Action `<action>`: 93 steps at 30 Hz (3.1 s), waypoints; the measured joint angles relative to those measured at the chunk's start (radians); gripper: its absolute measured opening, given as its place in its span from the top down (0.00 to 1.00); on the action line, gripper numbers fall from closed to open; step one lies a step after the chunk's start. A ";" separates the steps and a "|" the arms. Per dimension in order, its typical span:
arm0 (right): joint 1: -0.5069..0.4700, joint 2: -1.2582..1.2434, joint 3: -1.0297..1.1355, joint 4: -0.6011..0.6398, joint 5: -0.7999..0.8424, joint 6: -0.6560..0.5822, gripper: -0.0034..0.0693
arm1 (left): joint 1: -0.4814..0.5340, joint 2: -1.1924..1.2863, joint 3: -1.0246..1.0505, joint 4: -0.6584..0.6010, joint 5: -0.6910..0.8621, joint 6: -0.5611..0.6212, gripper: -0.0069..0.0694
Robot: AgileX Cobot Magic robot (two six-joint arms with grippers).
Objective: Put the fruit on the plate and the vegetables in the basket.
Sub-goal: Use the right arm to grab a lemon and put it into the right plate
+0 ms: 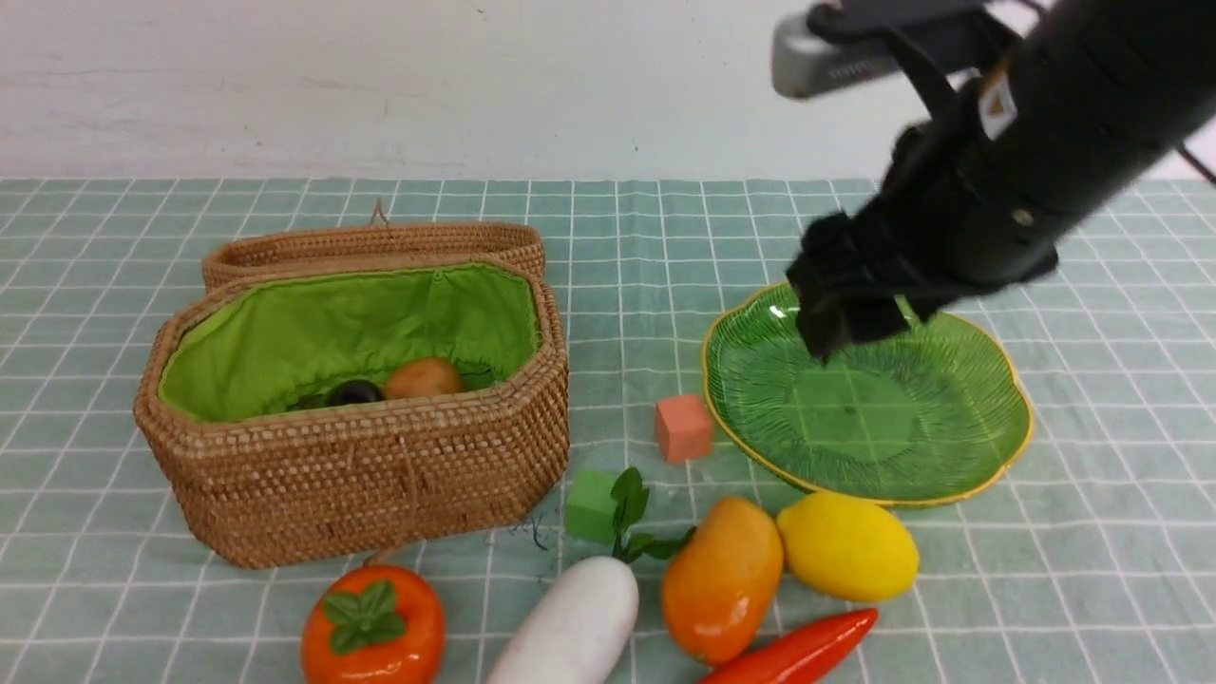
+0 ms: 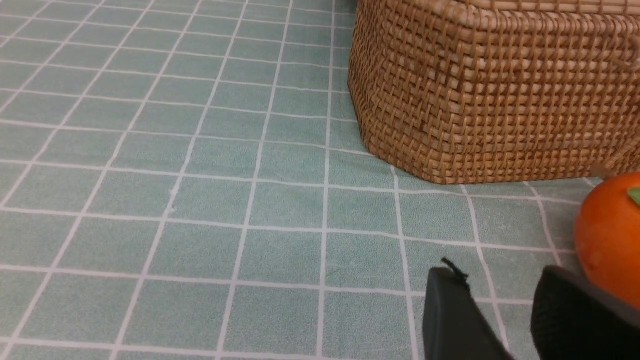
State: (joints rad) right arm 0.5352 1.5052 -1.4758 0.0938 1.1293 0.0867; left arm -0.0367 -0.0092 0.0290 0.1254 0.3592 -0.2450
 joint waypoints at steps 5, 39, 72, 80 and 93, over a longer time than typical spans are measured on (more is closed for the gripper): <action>-0.008 -0.032 0.248 0.195 -0.095 0.163 0.20 | 0.000 0.000 0.000 0.000 0.000 0.000 0.60; 0.004 0.166 0.282 -0.156 -0.339 -0.334 0.17 | 0.000 0.000 0.000 0.000 0.000 0.000 0.60; 0.004 0.198 0.262 -0.150 -0.244 -0.347 0.25 | 0.000 0.000 0.001 0.000 0.000 0.000 0.60; -0.076 0.135 0.215 -0.130 -0.230 -0.350 0.73 | 0.000 0.000 0.001 0.000 0.000 0.000 0.60; -0.304 0.200 0.166 0.020 -0.370 -0.342 0.94 | 0.000 0.000 0.001 0.000 0.000 0.000 0.60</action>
State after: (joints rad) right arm 0.2310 1.7052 -1.3101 0.1139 0.7596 -0.2557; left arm -0.0367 -0.0092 0.0300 0.1254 0.3592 -0.2450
